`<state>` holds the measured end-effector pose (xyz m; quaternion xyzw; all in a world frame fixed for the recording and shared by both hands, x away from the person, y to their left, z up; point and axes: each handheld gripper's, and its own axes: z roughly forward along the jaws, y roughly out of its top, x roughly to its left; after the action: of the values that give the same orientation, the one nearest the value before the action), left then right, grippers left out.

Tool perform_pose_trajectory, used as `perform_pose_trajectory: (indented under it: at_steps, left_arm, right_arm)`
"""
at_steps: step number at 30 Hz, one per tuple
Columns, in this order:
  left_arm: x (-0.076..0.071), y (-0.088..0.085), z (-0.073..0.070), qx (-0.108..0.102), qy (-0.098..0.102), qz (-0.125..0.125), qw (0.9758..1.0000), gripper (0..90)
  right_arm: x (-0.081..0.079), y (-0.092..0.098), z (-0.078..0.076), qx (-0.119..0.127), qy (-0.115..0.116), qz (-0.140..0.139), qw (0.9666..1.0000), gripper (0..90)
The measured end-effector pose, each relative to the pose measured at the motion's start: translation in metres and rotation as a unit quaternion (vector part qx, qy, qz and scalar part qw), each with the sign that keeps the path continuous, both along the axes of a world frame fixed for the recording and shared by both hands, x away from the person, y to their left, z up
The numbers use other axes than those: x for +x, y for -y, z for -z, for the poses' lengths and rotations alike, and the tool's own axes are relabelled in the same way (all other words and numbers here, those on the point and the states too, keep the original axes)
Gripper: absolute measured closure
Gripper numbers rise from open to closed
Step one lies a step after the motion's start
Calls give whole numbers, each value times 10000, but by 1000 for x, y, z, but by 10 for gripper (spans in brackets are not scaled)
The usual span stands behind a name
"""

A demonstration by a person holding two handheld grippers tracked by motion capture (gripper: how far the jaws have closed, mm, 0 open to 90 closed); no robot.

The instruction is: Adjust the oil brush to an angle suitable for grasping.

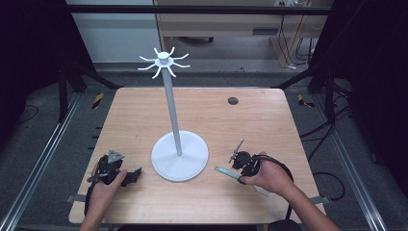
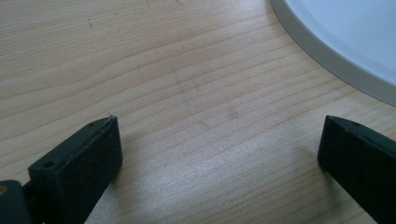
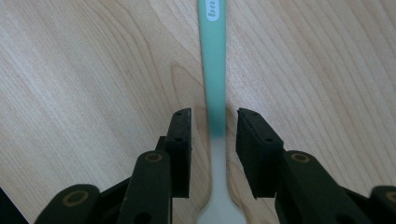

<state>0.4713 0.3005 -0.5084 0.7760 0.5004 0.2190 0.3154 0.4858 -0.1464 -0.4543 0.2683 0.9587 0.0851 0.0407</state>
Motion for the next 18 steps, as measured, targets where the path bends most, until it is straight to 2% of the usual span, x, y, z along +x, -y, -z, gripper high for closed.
perform_pose_trajectory:
  at_steps: [10,18]
  left_arm:
    - [0,0,0,-7,-2,8,10000,0]
    - [0,0,0,-17,-1,17,10000,0]
  right_arm:
    - [1,-5,4,-133,-93,-120,9998,702]
    - [3,-3,6,-113,-115,-88,9998,714]
